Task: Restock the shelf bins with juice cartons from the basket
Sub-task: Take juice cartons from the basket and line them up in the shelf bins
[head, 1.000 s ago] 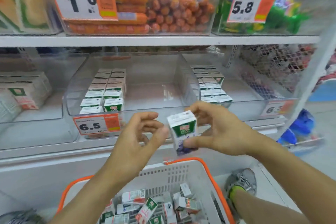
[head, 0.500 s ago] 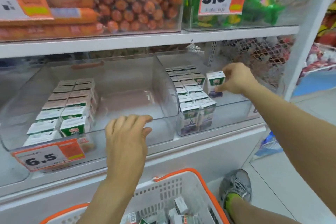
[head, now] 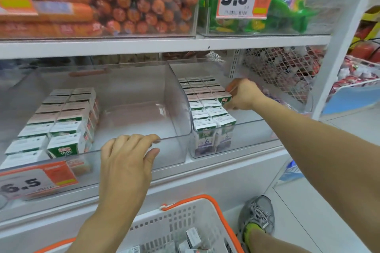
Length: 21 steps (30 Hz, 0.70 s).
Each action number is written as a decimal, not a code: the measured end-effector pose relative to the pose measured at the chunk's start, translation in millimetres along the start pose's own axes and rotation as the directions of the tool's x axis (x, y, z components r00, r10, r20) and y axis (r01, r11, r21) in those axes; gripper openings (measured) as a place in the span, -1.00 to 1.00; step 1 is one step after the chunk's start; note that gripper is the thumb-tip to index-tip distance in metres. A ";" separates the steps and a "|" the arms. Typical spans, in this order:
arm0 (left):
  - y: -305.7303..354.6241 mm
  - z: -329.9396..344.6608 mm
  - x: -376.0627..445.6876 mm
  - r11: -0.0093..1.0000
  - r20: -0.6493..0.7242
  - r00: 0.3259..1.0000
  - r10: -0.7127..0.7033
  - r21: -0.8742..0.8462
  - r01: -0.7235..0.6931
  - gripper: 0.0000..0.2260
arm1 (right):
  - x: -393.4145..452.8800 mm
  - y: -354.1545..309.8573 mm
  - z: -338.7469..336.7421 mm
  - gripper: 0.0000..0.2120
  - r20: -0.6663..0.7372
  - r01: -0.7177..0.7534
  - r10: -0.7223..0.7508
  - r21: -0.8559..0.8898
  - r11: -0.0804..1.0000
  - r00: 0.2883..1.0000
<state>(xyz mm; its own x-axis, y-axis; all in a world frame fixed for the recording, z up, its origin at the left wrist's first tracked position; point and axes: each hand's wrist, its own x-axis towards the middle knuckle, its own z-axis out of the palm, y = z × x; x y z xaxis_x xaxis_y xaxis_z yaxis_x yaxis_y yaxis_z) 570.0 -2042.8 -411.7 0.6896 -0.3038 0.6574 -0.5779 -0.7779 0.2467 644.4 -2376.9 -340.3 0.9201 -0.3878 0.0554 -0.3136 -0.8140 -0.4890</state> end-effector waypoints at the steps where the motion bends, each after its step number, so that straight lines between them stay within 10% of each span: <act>1: -1.5 -0.3 -1.1 1.000 0.003 1.000 0.005 -0.007 -0.005 -0.80 | -4.5 -0.9 -5.1 -0.49 -0.035 0.006 -0.006 0.000 1.000 0.999; 7: 21.8 -31.7 -16.7 0.933 -0.329 0.943 -0.051 -0.352 -0.072 -0.91 | -121.9 -34.6 -13.4 -0.94 -0.439 0.405 -0.289 0.199 0.892 0.851; 12: 14.6 -8.8 -73.4 0.905 0.179 0.983 -0.035 -0.412 0.107 -0.86 | -207.5 -47.0 55.7 -0.87 0.141 0.395 -0.468 0.360 0.845 0.872; 16: -25.2 20.3 -148.2 0.917 0.708 0.684 -0.173 -0.138 0.374 -0.74 | -236.4 -21.0 144.2 -0.87 0.560 0.302 -0.365 0.206 0.931 0.743; 21: -64.8 32.9 -231.3 0.751 0.812 0.390 -0.434 0.088 0.654 -0.77 | -252.5 23.4 245.9 -0.74 0.689 0.252 -0.210 0.042 0.967 0.693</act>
<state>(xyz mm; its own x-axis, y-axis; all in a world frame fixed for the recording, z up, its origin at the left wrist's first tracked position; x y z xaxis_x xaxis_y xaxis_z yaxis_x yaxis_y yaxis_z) 462.3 -1940.3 -603.2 0.8743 -0.2273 -0.4288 0.0551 -0.8314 0.5530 462.4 -2191.7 -579.8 0.8657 0.2005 -0.4586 -0.0615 -0.8667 -0.4951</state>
